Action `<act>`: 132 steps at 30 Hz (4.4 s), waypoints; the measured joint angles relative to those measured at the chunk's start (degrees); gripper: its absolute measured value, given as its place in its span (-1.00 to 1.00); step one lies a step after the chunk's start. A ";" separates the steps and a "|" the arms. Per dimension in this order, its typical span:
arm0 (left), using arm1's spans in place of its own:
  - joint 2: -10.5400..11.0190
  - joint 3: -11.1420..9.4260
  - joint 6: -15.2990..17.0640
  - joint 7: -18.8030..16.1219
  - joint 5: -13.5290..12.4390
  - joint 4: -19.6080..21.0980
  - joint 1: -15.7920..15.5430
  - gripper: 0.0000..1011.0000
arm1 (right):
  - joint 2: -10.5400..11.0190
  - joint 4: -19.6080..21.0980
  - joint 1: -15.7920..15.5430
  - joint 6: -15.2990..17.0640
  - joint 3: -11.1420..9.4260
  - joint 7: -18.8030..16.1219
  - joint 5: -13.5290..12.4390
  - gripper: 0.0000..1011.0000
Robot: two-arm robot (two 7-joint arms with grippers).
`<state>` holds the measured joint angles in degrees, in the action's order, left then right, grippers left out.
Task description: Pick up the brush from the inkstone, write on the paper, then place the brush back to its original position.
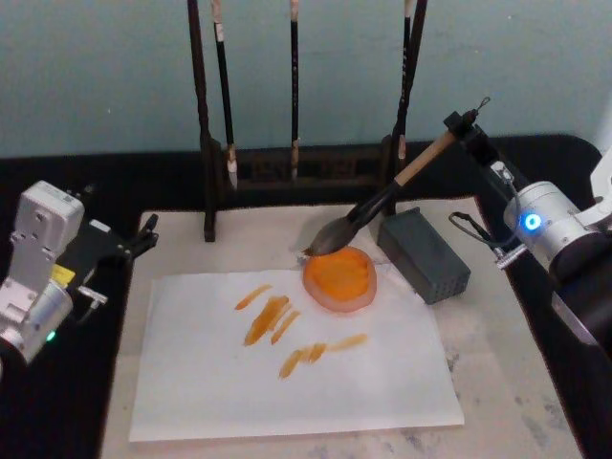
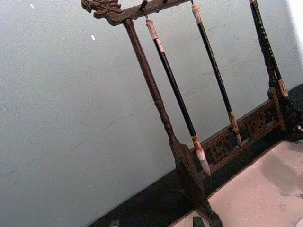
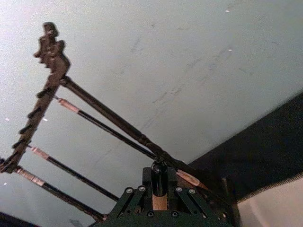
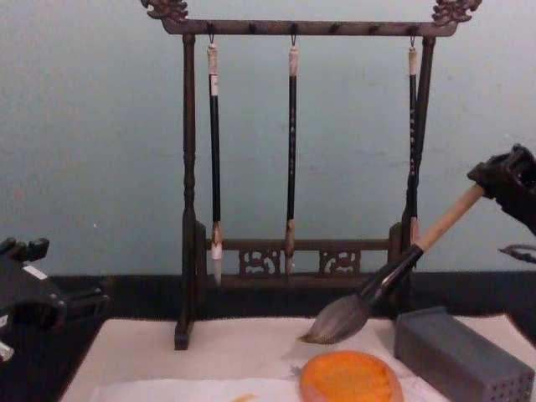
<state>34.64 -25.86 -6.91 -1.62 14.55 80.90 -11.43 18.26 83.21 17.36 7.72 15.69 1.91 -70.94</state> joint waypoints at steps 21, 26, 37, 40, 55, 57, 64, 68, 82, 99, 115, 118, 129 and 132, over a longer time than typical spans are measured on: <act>0.00 0.00 0.00 0.00 0.00 0.00 0.00 0.98 | 1.68 0.81 -2.93 -1.02 0.72 3.39 -5.31 -0.63; 0.00 0.00 0.00 0.00 0.00 0.00 0.00 0.98 | 1.72 -0.10 -2.90 -1.02 0.24 4.10 -7.71 -0.63; 0.00 0.00 0.00 0.00 0.00 0.00 0.00 0.98 | 1.65 -2.62 -2.22 -0.21 -0.51 3.79 -12.90 -0.63; 0.00 0.00 0.00 0.00 0.00 -0.01 0.00 0.98 | 1.90 -3.16 -2.17 0.32 -0.71 3.67 -14.39 -0.63; 0.00 0.00 0.00 0.00 0.00 0.00 0.00 0.98 | 4.32 -3.25 -2.65 2.66 0.05 2.94 -18.97 -0.63; 0.00 0.00 0.00 0.00 0.00 0.00 0.00 0.98 | 4.76 -3.00 -2.77 2.82 0.42 2.89 -19.26 -0.63; 0.00 0.00 0.00 0.00 0.00 0.00 0.00 0.98 | 6.05 -2.15 -3.22 3.05 1.41 2.91 -19.70 -0.63; 0.00 0.00 0.00 0.00 0.00 0.00 0.00 0.98 | 6.77 -1.83 -3.47 2.97 1.73 2.97 -20.12 -0.63; 0.00 0.00 0.00 0.00 0.00 0.00 0.00 0.98 | 8.63 -1.29 -3.81 2.31 3.12 3.70 -22.24 -0.63; 0.00 0.00 0.00 0.00 0.00 0.00 0.00 0.98 | 10.81 -0.41 -4.02 0.65 4.81 4.55 -23.95 -0.63; 0.00 0.00 0.00 0.00 0.00 0.00 0.00 0.98 | 12.27 -0.91 -3.13 -0.15 6.57 3.77 -24.98 -0.63; 0.00 0.00 0.00 0.00 0.00 0.00 0.00 0.98 | 12.24 -0.92 -3.16 -0.16 6.56 3.78 -24.98 -0.63; 0.00 0.00 0.00 0.00 0.00 0.00 -0.01 0.98 | 12.12 -0.87 -3.22 -0.15 6.41 3.84 -24.98 -0.63; 0.00 0.00 0.00 0.00 0.00 0.00 0.00 0.98 | 12.11 -0.85 -3.23 -0.15 6.39 3.85 -24.97 -0.49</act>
<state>34.65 -25.86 -6.91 -1.62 14.55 80.90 -11.43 30.38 82.36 14.13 7.58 22.08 5.77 -95.92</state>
